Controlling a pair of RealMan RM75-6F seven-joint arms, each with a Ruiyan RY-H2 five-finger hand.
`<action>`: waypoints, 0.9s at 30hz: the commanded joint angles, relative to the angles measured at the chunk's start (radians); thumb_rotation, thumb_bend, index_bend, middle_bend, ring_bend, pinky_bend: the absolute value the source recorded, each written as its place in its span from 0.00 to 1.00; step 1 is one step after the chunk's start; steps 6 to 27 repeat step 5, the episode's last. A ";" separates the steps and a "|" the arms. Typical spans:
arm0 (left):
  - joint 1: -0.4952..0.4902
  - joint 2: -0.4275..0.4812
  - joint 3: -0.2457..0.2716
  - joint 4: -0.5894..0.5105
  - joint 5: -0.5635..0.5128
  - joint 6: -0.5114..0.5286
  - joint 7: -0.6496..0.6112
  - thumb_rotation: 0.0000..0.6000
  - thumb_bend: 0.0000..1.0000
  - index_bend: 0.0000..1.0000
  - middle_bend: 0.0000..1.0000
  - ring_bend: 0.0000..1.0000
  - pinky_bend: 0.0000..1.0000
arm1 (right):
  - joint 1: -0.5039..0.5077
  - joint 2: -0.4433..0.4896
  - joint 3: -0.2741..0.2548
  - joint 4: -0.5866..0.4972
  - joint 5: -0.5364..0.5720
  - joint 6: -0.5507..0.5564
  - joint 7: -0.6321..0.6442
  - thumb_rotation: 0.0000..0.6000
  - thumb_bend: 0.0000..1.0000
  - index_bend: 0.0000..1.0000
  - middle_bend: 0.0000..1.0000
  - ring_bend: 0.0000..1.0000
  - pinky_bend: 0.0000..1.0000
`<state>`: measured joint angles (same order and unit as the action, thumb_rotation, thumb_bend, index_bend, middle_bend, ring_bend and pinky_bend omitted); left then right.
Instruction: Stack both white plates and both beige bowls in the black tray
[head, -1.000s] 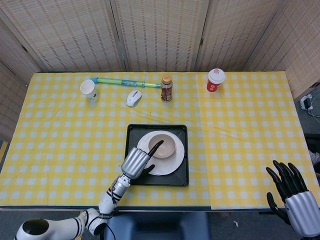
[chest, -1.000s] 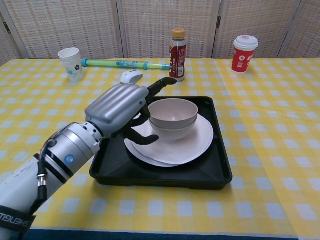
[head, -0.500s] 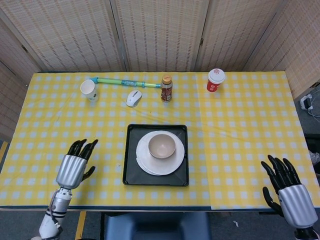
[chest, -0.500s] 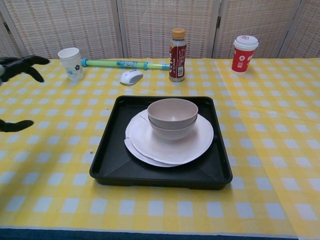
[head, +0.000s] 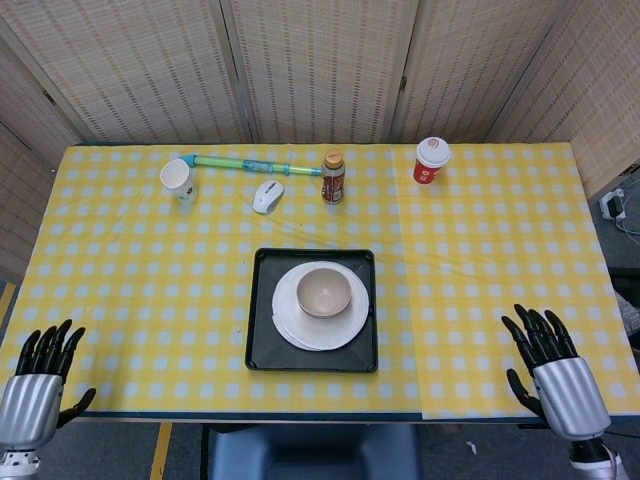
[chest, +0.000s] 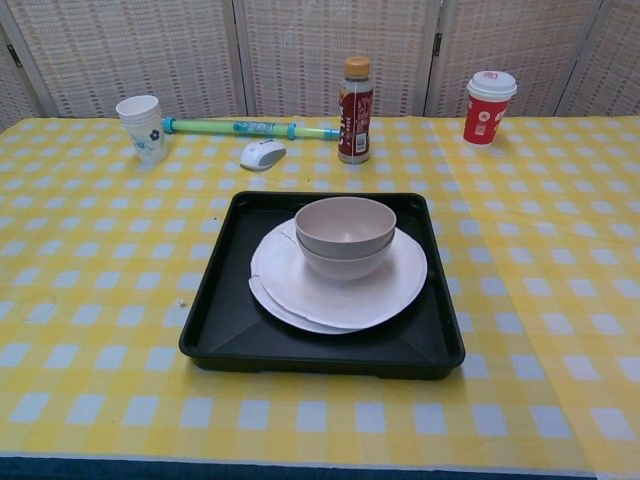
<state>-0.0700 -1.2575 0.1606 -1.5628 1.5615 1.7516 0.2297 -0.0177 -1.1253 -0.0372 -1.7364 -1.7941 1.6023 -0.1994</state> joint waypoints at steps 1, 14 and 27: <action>0.016 0.009 -0.012 0.001 0.014 0.001 -0.013 1.00 0.23 0.11 0.05 0.00 0.00 | -0.001 0.000 -0.001 0.001 0.000 0.000 -0.001 1.00 0.46 0.00 0.00 0.00 0.00; 0.017 0.008 -0.023 0.002 0.022 -0.024 -0.009 1.00 0.23 0.12 0.05 0.00 0.00 | 0.002 0.000 -0.001 0.003 0.002 -0.005 0.000 1.00 0.46 0.00 0.00 0.00 0.00; 0.017 0.008 -0.023 0.002 0.022 -0.024 -0.009 1.00 0.23 0.12 0.05 0.00 0.00 | 0.002 0.000 -0.001 0.003 0.002 -0.005 0.000 1.00 0.46 0.00 0.00 0.00 0.00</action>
